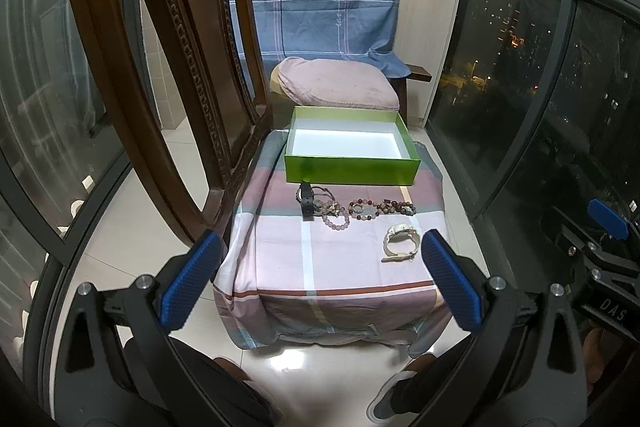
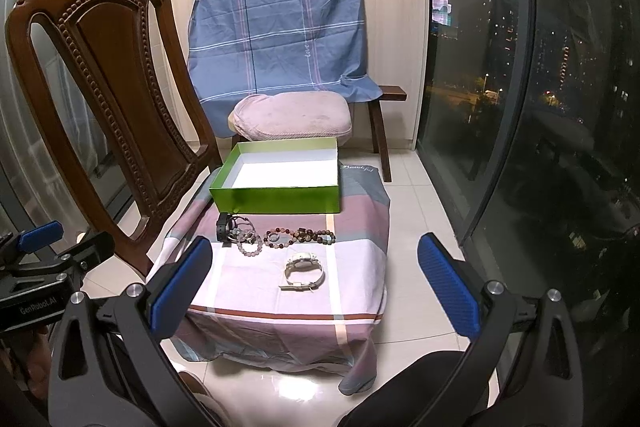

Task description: Organize jewelry

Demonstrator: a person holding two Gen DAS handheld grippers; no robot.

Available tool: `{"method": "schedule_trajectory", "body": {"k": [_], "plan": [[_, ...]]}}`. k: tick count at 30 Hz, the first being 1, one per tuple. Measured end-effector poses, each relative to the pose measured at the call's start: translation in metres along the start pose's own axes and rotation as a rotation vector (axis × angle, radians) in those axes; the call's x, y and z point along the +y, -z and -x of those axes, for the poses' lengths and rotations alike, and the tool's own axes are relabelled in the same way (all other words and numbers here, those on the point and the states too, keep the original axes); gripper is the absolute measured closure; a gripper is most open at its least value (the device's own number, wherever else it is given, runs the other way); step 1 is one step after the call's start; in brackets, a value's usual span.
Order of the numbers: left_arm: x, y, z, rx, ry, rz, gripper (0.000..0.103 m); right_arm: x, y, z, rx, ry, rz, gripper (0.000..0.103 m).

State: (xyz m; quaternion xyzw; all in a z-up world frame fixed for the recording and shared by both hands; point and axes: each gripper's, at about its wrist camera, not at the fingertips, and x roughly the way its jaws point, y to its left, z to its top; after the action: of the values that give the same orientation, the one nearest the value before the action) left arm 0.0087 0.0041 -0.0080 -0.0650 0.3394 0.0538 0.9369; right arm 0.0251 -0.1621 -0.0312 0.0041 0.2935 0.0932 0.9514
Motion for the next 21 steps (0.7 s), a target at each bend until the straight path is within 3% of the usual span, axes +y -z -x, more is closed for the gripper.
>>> {"method": "schedule_trajectory", "body": {"k": [21], "plan": [[-0.0053,0.0019,-0.0030,0.010,0.001,-0.009,0.004,-0.0012,-0.0010,-0.0032,0.001,0.001,-0.008,0.003]]}}
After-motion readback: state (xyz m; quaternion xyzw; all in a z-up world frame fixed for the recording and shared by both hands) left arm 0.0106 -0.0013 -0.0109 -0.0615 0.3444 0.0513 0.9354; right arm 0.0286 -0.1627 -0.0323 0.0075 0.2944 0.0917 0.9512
